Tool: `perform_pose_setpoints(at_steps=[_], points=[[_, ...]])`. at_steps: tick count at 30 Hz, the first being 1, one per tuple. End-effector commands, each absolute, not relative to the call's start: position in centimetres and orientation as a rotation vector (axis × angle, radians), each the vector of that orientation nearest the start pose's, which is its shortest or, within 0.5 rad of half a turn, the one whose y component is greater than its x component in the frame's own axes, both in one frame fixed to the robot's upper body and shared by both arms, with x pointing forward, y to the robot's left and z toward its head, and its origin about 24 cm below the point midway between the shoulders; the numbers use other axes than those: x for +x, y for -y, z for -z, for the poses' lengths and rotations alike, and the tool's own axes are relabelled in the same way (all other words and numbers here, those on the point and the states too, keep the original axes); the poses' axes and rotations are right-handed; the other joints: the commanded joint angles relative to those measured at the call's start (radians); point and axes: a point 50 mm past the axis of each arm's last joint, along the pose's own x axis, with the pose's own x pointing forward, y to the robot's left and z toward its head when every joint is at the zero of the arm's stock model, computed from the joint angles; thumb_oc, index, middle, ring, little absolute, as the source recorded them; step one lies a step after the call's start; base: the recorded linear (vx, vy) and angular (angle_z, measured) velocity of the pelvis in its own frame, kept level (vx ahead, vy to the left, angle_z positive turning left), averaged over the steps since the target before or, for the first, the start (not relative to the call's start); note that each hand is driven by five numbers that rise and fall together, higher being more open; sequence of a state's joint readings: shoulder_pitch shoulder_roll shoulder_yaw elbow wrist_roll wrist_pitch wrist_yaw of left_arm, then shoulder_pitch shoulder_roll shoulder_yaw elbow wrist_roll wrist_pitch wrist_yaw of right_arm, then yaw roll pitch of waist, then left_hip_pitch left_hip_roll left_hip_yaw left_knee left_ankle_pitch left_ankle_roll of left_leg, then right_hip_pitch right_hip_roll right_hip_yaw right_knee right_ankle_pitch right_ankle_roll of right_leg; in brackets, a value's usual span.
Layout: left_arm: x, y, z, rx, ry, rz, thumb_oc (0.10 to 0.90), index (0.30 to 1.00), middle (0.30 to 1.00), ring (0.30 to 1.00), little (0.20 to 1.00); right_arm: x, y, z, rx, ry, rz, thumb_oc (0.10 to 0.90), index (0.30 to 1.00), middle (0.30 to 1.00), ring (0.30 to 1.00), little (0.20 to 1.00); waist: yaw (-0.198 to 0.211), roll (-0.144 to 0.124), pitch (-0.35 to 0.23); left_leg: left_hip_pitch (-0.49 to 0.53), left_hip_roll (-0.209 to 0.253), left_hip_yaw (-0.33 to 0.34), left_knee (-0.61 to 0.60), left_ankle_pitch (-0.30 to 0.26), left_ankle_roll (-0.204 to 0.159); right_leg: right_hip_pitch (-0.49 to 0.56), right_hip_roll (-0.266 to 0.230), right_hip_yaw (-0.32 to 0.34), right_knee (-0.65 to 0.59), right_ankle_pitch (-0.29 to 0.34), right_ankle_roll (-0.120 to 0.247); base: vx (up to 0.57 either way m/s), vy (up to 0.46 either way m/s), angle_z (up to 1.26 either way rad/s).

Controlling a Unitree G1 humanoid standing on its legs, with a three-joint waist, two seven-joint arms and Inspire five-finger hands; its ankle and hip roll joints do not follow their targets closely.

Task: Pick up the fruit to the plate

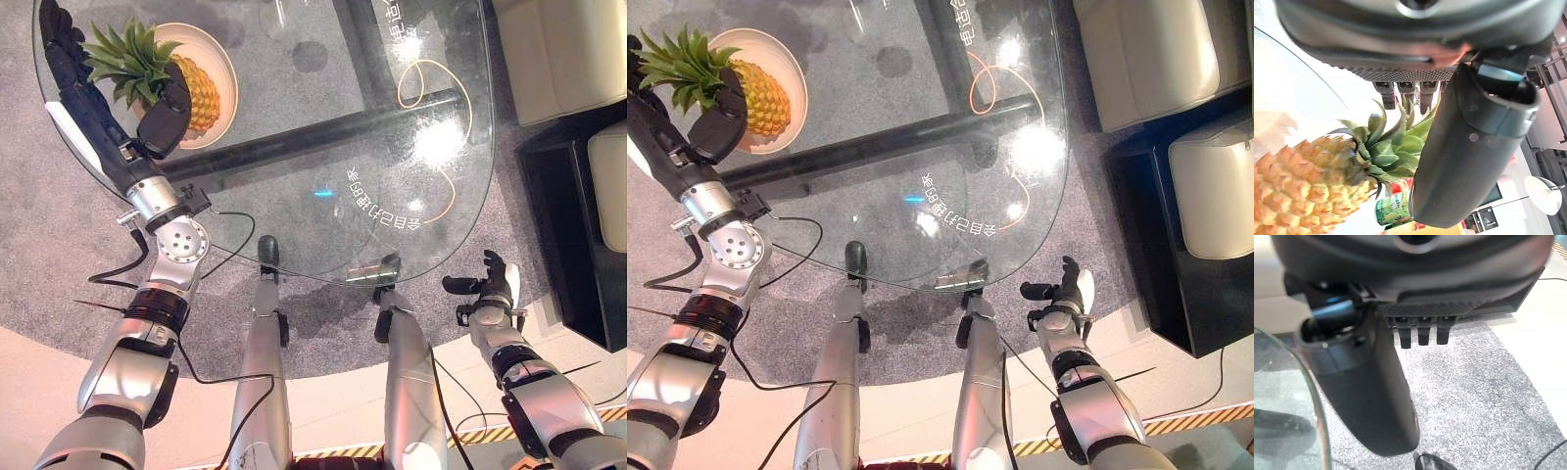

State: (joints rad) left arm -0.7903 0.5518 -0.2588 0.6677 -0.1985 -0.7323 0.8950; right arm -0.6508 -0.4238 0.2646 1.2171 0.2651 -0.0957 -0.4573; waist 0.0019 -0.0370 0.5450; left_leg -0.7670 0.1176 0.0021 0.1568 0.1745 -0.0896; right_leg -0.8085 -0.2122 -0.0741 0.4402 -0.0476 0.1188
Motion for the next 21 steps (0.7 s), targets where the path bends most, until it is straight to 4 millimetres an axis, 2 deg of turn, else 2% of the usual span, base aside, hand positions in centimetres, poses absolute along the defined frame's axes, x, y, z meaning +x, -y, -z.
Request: perform_pose_setpoints(at_steps=[1,14,18,21], points=[[32.5,-21.5,-26.6,-0.089,1.231,-0.567,0.800,0.900,0.900,0.900,0.900,29.0,31.1,0.9,-0.446,-0.464,0.709,0.800,0.900,0.900,0.900,0.900,0.006,0.033,-0.025,0.001,-0.021,0.010,0.135,-0.166,0.041,0.035,-0.006,-0.053,-0.103,0.077,-0.015,0.00,0.000,0.00],[31.2,-20.6,-28.6,-0.111,1.334,-0.510,0.800,0.900,0.900,0.900,0.900,28.4,31.3,1.5,-0.432,-0.484,0.717,0.800,0.900,0.900,0.900,0.900,0.008,0.044,-0.025,0.049,-0.025,0.006,0.124,-0.167,0.044,0.078,-0.015,-0.039,-0.103,0.074,-0.013,0.00,0.000,0.00],[31.2,-21.2,-28.4,-0.112,1.269,-0.502,0.800,0.900,0.900,0.900,0.900,27.5,31.1,2.4,-0.469,-0.498,0.705,0.800,0.900,0.900,0.900,0.900,0.014,0.052,-0.025,0.124,-0.025,0.010,0.096,-0.165,0.043,0.144,-0.023,-0.032,-0.115,0.072,-0.005,0.00,-0.009,0.01],[31.5,-23.0,-27.4,-0.092,1.164,-0.509,0.800,0.900,0.900,0.900,0.900,26.4,31.2,3.3,-0.477,-0.516,0.699,0.800,0.900,0.900,0.900,0.900,0.021,0.048,-0.025,0.231,-0.021,0.013,0.057,-0.165,0.038,0.251,-0.036,-0.042,-0.146,0.070,0.010,0.03,-0.060,0.05]])
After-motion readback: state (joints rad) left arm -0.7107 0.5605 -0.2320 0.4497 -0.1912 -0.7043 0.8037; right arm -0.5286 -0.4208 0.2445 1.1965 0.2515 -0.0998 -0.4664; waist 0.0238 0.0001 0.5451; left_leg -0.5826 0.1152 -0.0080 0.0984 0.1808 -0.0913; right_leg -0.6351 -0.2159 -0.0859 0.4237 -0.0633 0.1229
